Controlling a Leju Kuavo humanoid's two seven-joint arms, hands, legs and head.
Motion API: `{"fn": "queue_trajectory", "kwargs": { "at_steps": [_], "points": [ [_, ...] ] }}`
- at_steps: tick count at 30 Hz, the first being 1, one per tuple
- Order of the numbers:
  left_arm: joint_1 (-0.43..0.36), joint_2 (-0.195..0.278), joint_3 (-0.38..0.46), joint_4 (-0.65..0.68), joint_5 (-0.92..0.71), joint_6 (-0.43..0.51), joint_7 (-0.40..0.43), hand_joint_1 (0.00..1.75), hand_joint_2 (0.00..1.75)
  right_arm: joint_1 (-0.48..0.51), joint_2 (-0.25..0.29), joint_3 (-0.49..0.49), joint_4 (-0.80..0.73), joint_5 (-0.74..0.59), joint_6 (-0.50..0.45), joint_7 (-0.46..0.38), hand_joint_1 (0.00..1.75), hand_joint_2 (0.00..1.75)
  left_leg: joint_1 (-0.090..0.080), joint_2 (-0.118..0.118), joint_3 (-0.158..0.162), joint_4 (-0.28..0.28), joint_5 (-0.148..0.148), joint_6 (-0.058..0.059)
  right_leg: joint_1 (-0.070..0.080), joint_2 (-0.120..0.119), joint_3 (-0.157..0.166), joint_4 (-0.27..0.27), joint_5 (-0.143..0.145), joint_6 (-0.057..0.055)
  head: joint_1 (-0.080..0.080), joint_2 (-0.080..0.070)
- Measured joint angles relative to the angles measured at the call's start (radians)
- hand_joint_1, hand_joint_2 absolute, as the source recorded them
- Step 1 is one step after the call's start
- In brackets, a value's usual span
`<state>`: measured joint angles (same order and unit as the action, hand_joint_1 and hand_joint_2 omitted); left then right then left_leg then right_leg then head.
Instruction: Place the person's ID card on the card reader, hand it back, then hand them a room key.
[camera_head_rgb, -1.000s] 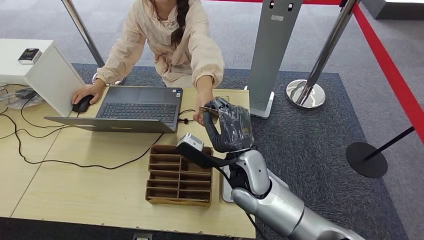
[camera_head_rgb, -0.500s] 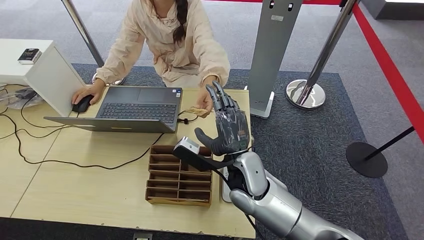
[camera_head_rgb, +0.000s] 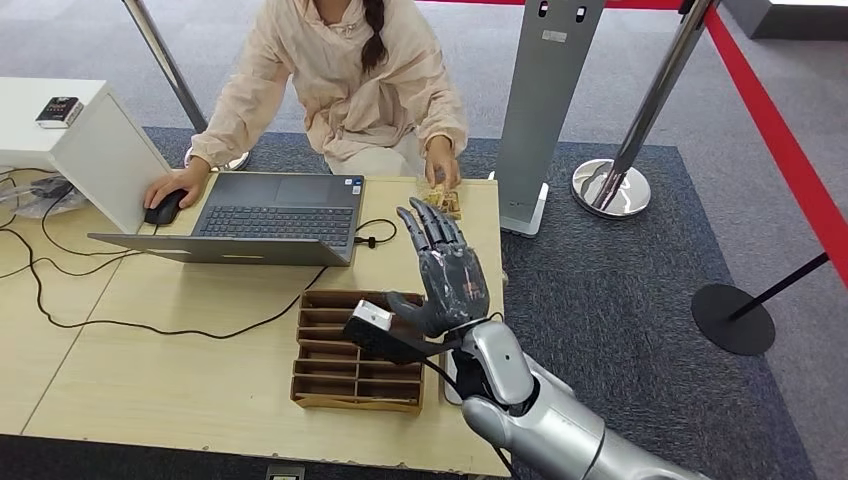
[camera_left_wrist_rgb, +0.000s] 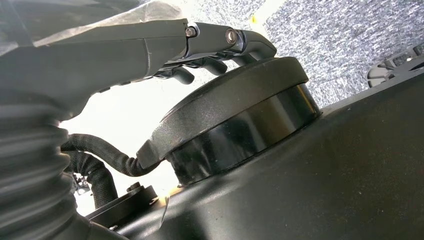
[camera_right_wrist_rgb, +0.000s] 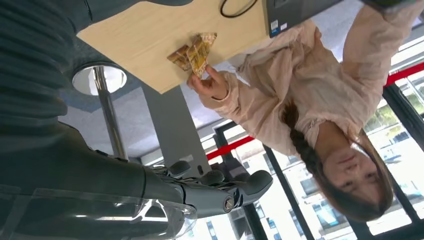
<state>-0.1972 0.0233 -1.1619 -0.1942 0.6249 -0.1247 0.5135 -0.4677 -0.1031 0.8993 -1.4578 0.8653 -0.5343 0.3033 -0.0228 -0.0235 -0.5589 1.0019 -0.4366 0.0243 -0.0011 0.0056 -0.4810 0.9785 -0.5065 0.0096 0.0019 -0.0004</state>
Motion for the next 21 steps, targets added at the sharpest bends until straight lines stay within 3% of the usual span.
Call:
{"fn": "queue_trajectory", "kwargs": {
  "at_steps": [9, 21],
  "points": [
    [0.0, 0.0, 0.001, 0.0, 0.0, 0.002, 0.0, 0.0, 1.75, 0.058, -0.023, 0.015, -0.061, -0.101, 0.052, -0.036, 0.0, 1.75, 0.0, 0.0, 0.0, 0.0, 0.0, 0.0, 0.0, 0.0, 0.0, 0.0, 0.0, 0.0, 0.0, 0.0],
    [0.001, 0.0, 0.003, 0.0, 0.0, 0.003, -0.002, 0.0, 1.75, 0.093, -0.039, 0.035, -0.171, -0.1, 0.066, -0.046, 0.0, 1.75, 0.0, 0.0, 0.0, 0.0, 0.0, 0.0, 0.0, 0.0, 0.0, 0.0, 0.0, 0.0, 0.0, 0.0]
  ]
}}
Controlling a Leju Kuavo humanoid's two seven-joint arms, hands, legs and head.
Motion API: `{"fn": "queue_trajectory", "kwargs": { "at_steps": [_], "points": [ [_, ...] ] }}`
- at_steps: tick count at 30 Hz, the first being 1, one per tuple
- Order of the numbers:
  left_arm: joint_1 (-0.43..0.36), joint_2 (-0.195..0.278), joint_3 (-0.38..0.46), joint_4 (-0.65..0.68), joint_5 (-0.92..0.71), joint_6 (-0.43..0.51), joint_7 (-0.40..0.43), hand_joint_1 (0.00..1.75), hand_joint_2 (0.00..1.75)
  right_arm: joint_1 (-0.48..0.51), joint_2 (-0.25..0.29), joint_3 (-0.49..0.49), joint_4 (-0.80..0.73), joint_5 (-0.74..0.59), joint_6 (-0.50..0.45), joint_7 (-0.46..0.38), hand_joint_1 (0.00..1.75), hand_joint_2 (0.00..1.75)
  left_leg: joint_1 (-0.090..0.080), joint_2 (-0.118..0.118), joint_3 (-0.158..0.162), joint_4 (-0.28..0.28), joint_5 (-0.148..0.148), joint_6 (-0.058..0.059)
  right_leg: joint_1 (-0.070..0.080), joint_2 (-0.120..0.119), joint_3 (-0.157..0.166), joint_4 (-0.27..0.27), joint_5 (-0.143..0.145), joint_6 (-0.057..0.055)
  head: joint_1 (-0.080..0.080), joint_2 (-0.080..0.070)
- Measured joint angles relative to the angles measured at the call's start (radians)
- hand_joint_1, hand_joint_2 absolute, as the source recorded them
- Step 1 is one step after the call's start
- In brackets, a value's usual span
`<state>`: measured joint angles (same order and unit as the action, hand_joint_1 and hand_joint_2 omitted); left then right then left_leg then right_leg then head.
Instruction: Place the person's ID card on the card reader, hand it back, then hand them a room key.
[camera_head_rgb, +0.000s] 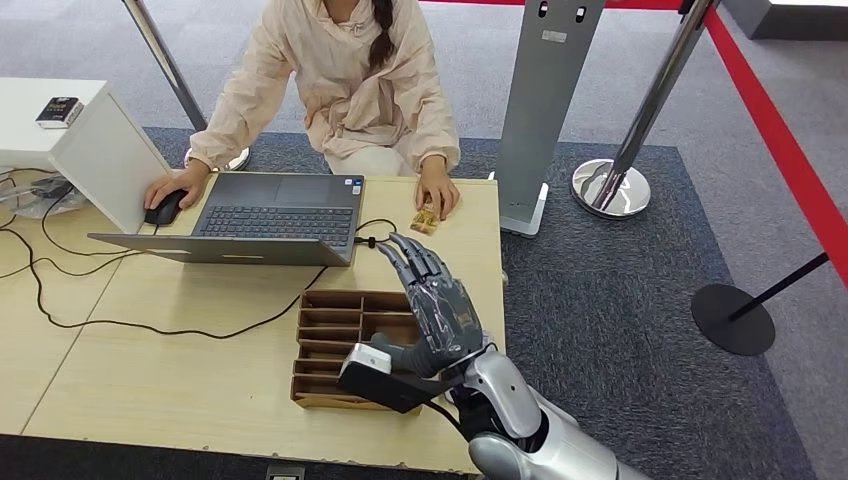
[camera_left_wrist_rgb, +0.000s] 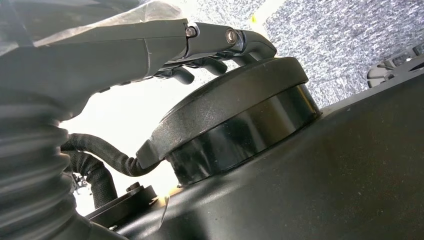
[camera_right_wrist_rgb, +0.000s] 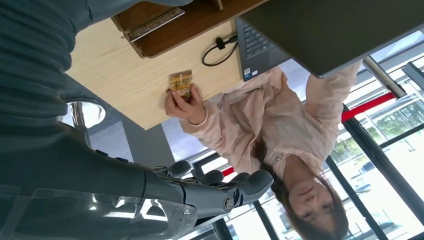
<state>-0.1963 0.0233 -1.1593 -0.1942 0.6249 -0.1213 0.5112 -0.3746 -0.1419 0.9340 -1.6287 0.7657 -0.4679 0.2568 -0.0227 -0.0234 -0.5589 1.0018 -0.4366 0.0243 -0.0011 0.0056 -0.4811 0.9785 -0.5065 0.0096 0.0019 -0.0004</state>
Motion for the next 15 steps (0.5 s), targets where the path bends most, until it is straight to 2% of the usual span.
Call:
{"fn": "queue_trajectory", "kwargs": {
  "at_steps": [15],
  "points": [
    [0.0, 0.0, -0.001, 0.0, 0.0, 0.006, 0.001, 0.0, 1.75, 0.004, 0.016, 0.028, -0.026, 0.092, -0.019, 0.014, 0.02, 1.75, 0.0, 0.0, 0.0, 0.0, 0.0, 0.0, 0.0, 0.0, 0.0, 0.0, 0.0, 0.0, 0.0, 0.0]
  ]
}}
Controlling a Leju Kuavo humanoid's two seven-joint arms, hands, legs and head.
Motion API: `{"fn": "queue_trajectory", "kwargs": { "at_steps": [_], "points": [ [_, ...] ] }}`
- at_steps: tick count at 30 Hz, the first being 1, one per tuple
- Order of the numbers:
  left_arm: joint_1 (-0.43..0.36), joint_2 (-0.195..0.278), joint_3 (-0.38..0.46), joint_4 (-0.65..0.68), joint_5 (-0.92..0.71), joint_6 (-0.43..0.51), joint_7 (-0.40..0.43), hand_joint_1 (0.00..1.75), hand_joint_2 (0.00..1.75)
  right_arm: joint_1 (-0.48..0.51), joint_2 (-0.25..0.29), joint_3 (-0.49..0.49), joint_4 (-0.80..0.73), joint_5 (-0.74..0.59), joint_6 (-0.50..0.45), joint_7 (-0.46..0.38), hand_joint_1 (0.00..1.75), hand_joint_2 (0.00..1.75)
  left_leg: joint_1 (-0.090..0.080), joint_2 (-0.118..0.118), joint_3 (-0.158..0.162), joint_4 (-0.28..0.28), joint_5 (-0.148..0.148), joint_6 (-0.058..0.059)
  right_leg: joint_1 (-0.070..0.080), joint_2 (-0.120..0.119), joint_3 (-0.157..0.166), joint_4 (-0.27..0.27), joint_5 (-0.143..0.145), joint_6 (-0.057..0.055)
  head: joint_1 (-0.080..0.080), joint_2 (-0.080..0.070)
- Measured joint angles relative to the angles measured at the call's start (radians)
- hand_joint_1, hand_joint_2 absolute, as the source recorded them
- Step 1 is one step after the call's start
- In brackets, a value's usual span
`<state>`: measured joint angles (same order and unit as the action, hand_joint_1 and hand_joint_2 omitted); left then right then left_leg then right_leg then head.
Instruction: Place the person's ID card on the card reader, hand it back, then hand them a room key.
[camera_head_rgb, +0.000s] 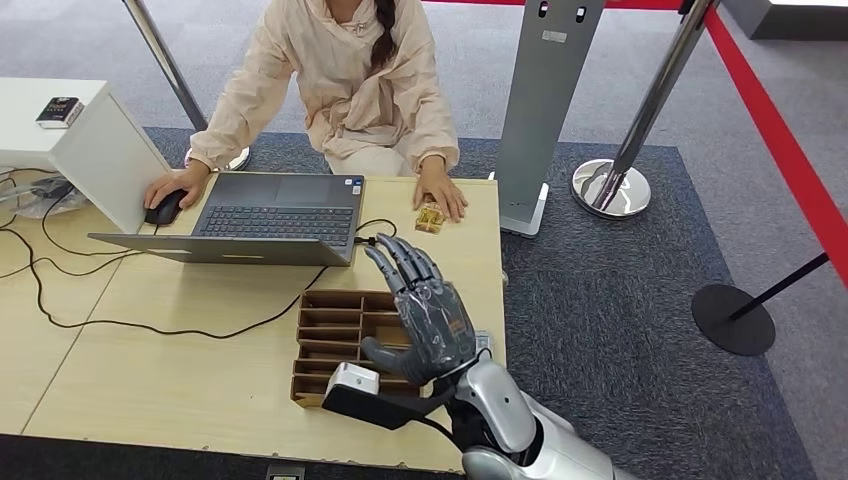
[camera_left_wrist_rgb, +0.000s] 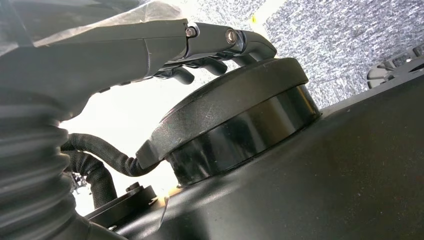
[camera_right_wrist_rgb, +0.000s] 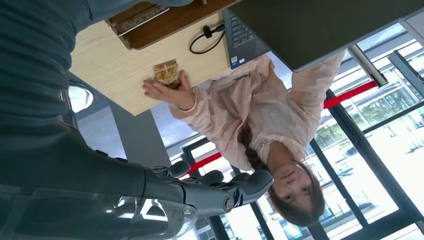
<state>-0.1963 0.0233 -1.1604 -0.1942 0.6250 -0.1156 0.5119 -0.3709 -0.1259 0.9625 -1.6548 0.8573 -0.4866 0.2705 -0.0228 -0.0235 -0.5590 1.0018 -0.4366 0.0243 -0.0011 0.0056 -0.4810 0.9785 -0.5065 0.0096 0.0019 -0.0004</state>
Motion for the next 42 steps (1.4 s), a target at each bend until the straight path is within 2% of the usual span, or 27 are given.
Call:
{"fn": "queue_trajectory", "kwargs": {
  "at_steps": [10, 33, 42],
  "points": [
    [-0.001, 0.0, -0.002, 0.0, 0.0, -0.001, 0.0, 0.0, 1.75, -0.005, 0.038, 0.022, 0.063, -0.002, -0.025, 0.003, 0.1, 1.75, 0.0, 0.0, 0.0, 0.0, 0.0, 0.0, 0.0, 0.0, 0.0, 0.0, 0.0, 0.0, 0.0, 0.0],
    [-0.006, 0.0, -0.025, 0.0, 0.015, -0.011, 0.003, 0.0, 1.75, -0.058, 0.13, 0.061, 0.236, -0.018, -0.052, -0.008, 0.09, 1.75, 0.0, 0.0, 0.0, 0.0, 0.0, 0.0, 0.0, 0.0, 0.0, 0.0, 0.0, 0.0, 0.0, 0.0],
    [-0.008, 0.0, -0.029, 0.002, 0.015, -0.014, 0.004, 0.0, 1.75, -0.069, 0.139, 0.074, 0.292, -0.019, -0.058, 0.003, 0.07, 1.75, 0.0, 0.0, -0.001, 0.0, 0.0, 0.0, 0.0, 0.0, 0.0, 0.0, 0.0, 0.0, 0.0, 0.0]
  ]
}}
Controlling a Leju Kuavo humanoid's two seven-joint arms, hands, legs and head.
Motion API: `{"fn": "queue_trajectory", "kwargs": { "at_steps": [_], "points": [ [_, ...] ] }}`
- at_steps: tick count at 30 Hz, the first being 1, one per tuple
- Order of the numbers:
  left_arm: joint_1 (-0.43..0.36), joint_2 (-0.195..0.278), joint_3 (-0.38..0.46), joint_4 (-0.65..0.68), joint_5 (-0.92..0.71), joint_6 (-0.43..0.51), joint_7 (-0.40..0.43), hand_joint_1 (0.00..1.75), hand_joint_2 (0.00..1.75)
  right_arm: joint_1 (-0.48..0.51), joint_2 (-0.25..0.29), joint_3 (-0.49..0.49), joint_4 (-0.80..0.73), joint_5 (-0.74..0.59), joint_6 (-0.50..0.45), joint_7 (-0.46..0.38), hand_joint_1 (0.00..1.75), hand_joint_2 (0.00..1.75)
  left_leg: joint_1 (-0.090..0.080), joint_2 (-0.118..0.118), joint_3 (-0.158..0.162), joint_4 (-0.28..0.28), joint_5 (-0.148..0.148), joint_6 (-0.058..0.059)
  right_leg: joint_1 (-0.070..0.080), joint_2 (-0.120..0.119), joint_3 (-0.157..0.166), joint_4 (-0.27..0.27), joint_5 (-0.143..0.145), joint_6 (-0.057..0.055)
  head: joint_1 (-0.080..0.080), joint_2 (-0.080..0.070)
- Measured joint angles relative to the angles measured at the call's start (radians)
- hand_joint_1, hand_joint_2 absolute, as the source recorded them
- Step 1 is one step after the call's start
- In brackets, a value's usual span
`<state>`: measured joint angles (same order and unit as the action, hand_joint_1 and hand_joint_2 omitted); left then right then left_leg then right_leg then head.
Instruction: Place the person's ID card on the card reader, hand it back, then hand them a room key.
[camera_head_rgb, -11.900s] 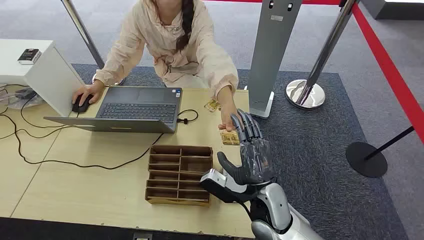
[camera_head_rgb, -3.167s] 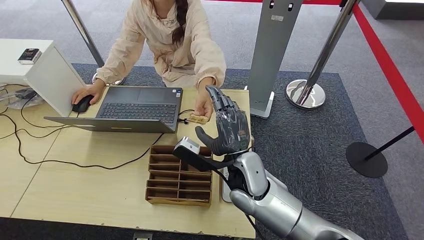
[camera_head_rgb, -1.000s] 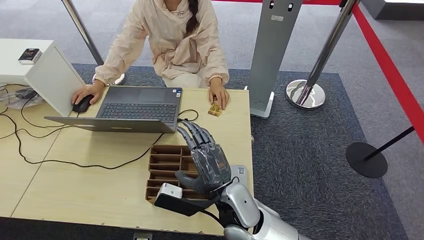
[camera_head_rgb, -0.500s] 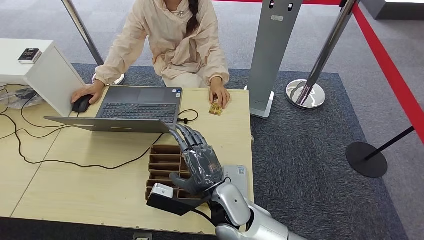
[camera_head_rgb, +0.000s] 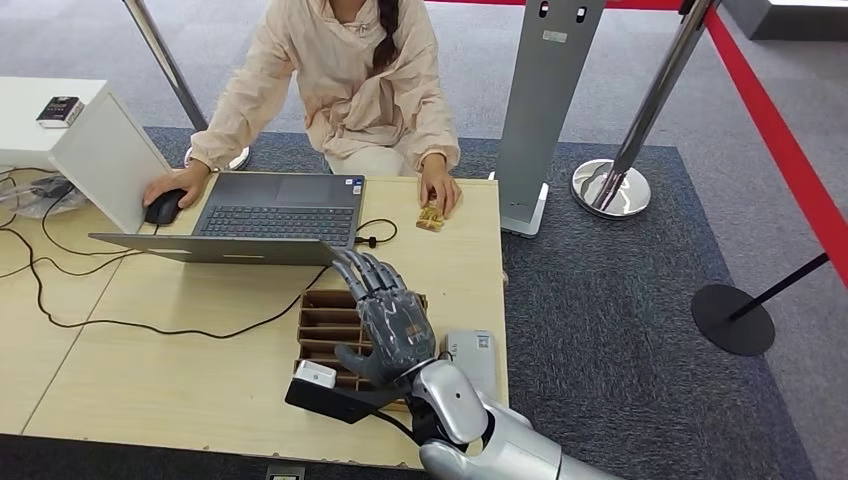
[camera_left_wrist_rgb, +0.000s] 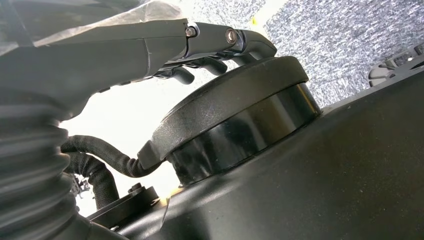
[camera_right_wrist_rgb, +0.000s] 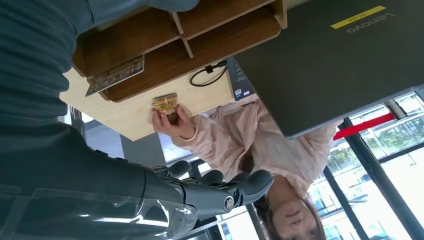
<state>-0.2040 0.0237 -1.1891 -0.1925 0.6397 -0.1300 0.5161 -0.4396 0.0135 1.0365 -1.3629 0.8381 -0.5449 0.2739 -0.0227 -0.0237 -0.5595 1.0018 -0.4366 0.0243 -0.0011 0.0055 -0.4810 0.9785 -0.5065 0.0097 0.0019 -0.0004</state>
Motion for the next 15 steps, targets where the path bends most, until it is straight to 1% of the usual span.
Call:
{"fn": "queue_trajectory", "kwargs": {
  "at_steps": [15],
  "points": [
    [-0.002, 0.0, -0.006, 0.002, 0.003, -0.002, -0.001, 0.0, 1.75, -0.002, -0.002, 0.01, 0.037, 0.009, 0.0, 0.019, 0.1, 1.75, 0.0, 0.0, 0.0, 0.0, 0.0, 0.0, 0.0, 0.0, 0.0, 0.0, 0.0, 0.0, 0.0, 0.0]
  ]
}}
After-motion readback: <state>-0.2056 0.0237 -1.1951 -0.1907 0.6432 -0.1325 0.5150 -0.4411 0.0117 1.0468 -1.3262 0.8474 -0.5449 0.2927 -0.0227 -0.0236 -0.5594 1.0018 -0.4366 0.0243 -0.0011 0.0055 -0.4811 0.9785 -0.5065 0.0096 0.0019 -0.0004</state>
